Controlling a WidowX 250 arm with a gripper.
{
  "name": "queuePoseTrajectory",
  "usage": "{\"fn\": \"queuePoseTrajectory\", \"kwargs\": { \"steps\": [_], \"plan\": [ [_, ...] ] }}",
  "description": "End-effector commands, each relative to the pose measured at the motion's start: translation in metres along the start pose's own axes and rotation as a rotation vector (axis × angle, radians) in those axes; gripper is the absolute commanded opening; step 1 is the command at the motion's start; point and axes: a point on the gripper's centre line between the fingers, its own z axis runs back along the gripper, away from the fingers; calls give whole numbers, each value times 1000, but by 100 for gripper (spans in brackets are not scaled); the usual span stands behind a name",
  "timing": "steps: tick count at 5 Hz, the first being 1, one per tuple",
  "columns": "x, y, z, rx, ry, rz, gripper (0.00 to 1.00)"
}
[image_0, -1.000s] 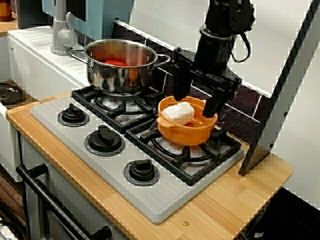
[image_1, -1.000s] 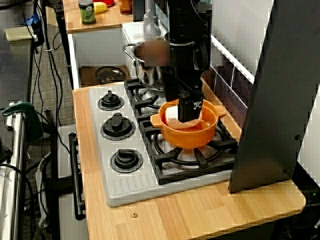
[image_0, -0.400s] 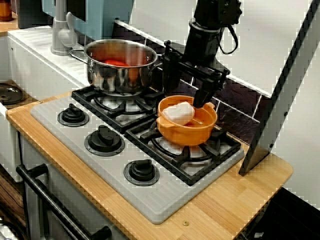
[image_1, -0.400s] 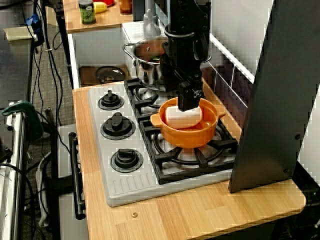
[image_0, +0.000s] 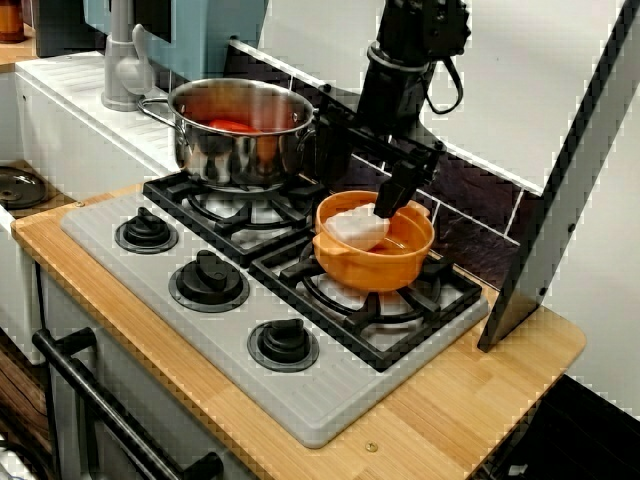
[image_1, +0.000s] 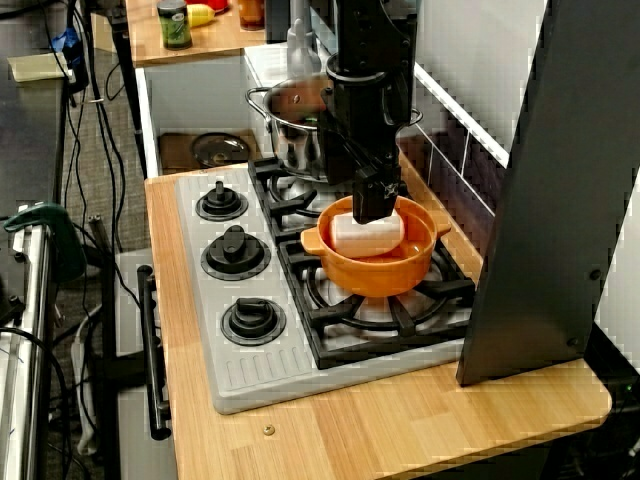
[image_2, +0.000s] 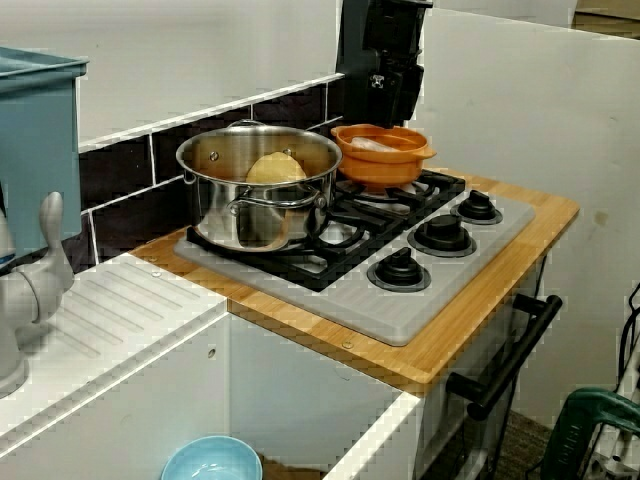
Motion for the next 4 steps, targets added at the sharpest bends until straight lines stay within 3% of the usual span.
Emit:
{"fn": "queuePoseTrajectory", "kwargs": {
  "steps": [1,4],
  "plan": [
    [-6,11,18,-11,-69,19,100],
    [1,2,16,-24,-50,50,100]
  ]
}}
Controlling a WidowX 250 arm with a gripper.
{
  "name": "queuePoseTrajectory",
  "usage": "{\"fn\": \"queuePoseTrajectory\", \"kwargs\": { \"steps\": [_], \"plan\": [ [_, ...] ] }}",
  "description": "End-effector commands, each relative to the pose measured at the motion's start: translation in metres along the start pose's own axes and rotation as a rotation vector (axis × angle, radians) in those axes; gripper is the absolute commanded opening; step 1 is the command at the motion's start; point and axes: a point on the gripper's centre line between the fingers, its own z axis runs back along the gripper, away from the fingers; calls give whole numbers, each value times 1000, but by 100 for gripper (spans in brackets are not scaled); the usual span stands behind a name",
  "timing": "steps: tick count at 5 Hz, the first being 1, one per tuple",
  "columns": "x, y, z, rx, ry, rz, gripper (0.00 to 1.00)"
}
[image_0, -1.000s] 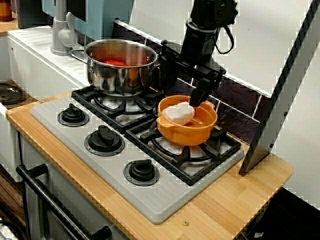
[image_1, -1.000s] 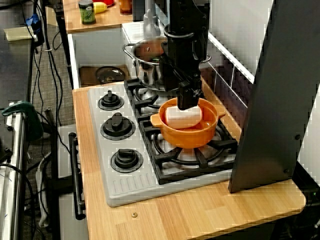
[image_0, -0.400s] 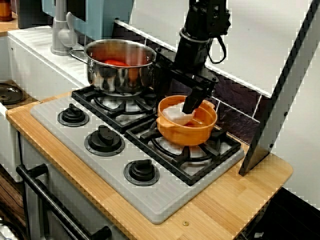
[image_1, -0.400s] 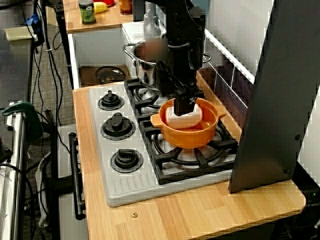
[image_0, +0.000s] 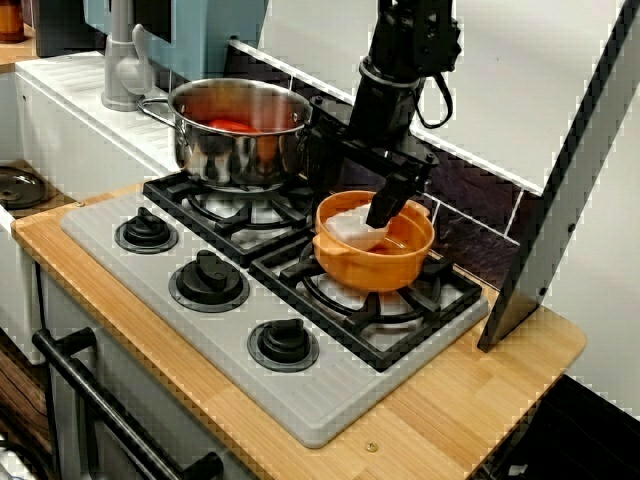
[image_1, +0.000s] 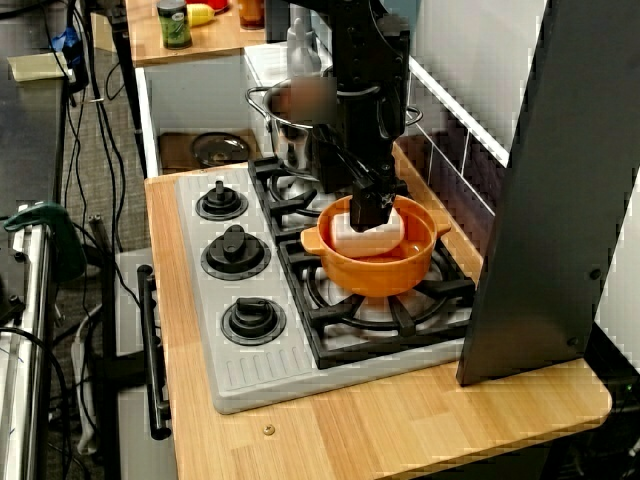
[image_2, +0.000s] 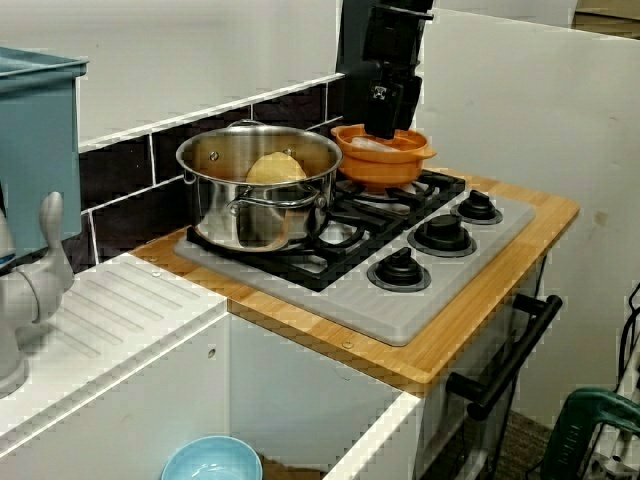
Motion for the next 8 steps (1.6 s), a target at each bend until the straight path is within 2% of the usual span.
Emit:
{"fn": "queuePoseTrajectory", "kwargs": {
  "steps": [1,8],
  "plan": [
    [4,-3,24,-43,-42,18,100],
    [7,-3,9,-13,-51,-48,100]
  ]
}}
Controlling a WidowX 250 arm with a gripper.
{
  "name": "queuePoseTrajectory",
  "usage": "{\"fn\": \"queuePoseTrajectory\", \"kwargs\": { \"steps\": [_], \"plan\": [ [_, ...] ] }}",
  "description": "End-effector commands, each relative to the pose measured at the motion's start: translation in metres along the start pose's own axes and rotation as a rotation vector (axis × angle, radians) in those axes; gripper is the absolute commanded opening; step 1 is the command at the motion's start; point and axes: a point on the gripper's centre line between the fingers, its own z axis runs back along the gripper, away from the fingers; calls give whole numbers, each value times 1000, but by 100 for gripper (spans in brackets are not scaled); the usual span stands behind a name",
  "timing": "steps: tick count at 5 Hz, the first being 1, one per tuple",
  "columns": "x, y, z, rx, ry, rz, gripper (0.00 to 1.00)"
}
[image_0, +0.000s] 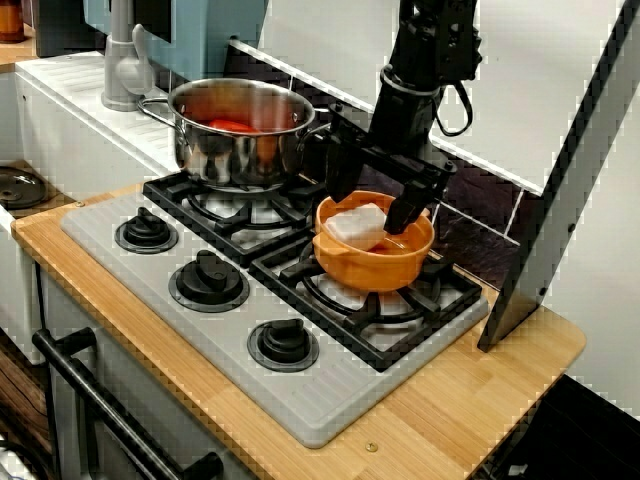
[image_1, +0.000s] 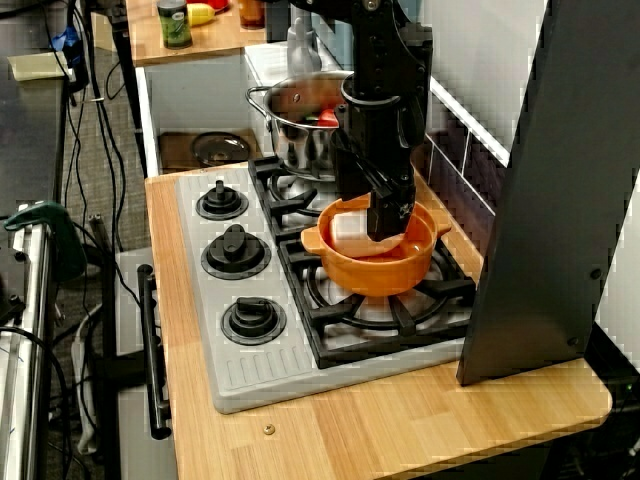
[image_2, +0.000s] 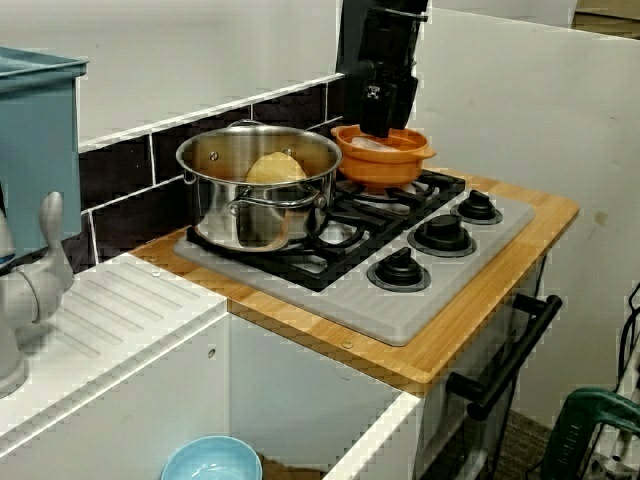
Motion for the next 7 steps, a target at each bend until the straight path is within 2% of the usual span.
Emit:
{"fn": "queuePoseTrajectory", "kwargs": {
  "steps": [1,7],
  "plan": [
    [-2,12,10,-5,-38,-28,100],
    [1,19,-2,11,-25,-40,100]
  ]
}}
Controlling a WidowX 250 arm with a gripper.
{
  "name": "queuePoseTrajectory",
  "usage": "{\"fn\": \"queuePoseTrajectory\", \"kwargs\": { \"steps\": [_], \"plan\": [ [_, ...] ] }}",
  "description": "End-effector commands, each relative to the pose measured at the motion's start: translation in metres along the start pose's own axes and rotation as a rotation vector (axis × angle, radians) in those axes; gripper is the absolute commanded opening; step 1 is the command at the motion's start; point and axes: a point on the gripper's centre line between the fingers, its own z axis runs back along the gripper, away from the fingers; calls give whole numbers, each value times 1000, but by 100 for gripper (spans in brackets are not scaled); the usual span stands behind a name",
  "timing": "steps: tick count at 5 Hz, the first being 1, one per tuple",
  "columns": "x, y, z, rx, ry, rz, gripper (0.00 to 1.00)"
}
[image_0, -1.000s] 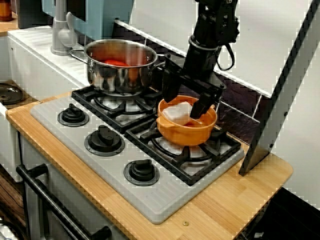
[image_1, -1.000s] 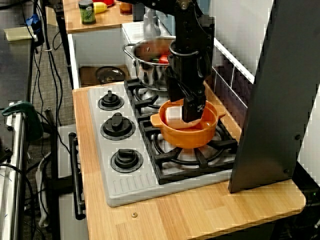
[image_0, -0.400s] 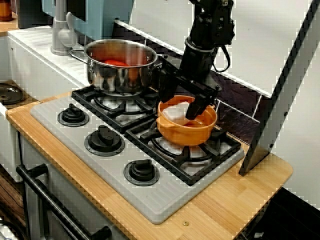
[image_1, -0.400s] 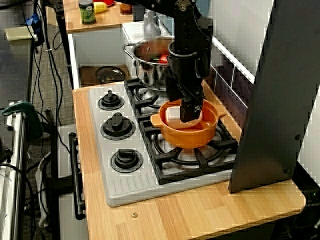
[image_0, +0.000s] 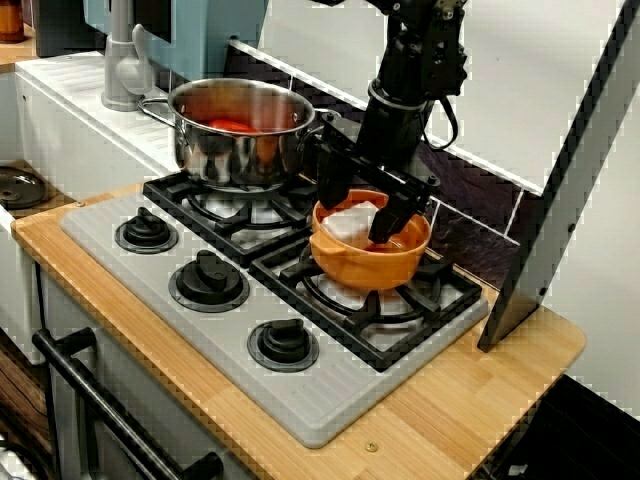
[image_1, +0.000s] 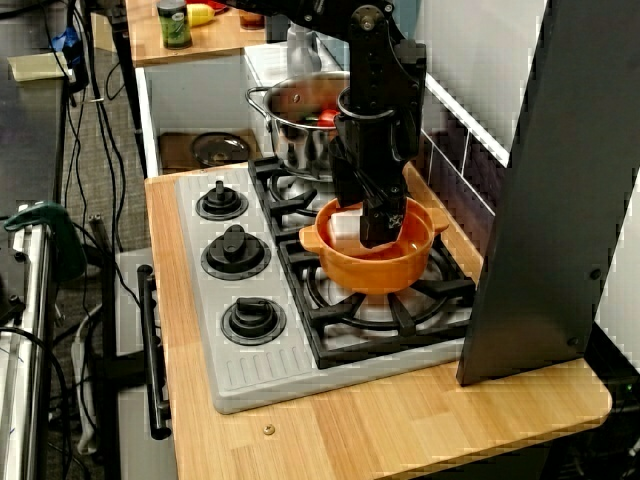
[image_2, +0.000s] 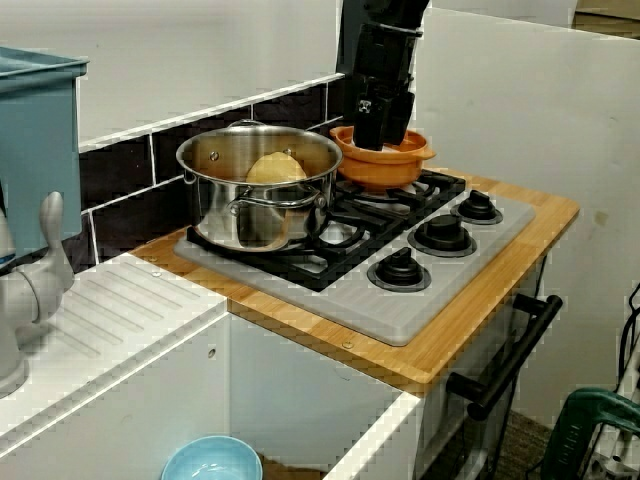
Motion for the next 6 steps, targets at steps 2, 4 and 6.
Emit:
{"fn": "queuePoseTrajectory", "kwargs": {
  "steps": [2,4,6],
  "plan": [
    [1,10,11,-18,-31,21,0],
    [1,10,15,-29,-26,26,0],
    [3,11,31,-55,-34,41,0]
  ]
}}
